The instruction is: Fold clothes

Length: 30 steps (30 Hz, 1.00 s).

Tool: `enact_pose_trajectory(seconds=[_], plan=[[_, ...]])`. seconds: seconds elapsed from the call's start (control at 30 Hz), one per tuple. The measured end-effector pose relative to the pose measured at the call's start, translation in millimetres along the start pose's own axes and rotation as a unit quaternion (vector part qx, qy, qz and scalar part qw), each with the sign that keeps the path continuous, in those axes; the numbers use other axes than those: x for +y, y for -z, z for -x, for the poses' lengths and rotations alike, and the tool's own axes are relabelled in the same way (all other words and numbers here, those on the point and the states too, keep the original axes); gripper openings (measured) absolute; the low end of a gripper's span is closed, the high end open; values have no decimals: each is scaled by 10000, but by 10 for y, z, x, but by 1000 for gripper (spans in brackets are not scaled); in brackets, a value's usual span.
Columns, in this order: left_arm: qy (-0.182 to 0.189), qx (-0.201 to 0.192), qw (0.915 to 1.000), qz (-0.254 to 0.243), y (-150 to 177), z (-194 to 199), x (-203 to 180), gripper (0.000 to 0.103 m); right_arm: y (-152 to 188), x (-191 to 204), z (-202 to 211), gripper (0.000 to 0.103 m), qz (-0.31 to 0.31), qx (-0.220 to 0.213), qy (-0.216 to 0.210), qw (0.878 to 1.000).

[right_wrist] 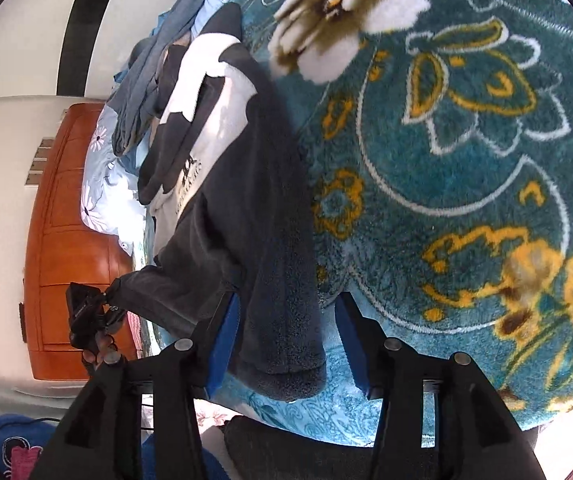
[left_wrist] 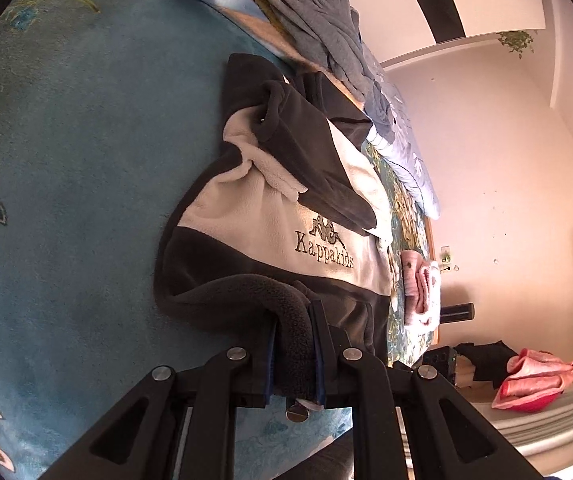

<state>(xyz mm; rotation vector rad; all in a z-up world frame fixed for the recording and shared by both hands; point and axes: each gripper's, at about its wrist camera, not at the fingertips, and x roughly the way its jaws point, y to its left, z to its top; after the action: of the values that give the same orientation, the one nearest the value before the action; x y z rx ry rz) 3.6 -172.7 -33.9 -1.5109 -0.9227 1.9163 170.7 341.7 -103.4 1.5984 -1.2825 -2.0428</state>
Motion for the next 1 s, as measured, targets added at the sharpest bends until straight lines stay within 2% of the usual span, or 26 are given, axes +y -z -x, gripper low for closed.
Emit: enact_pose_trajectory(seconds=[0.23,0.27,0.3,0.37,0.4,0.53,0.63,0.8,1.0], plan=[[24,16,10000,2,50,32,37,16,160,25,-135,50,-42,224,-243,9994],[31,19,10000,33,60,32,56,16,182,21,-150,47,-32,289,-238,9993],[31,23,10000,75,68,29,78,16,188,12,-153,36,-75,290,-223,9993],[11,24,9999,127,93,34,108,16,189,-21,-148,22,-205,269,-278,9990],[-8,20,9999,141,110,44,119,16,191,-29,-134,20,-259,225,-366,9987],[-90,-43,9998,157,212,121,145,16,144,-5,109,18,-444,-224,-761,9959],[-44,84,9996,247,344,139,156,16,100,-15,344,18,-552,-598,-987,9918],[-214,241,9977,599,489,132,262,12,-52,102,420,18,-402,-590,-952,9929],[-345,214,9976,552,466,145,210,12,-138,179,400,18,-378,-570,-957,9931]])
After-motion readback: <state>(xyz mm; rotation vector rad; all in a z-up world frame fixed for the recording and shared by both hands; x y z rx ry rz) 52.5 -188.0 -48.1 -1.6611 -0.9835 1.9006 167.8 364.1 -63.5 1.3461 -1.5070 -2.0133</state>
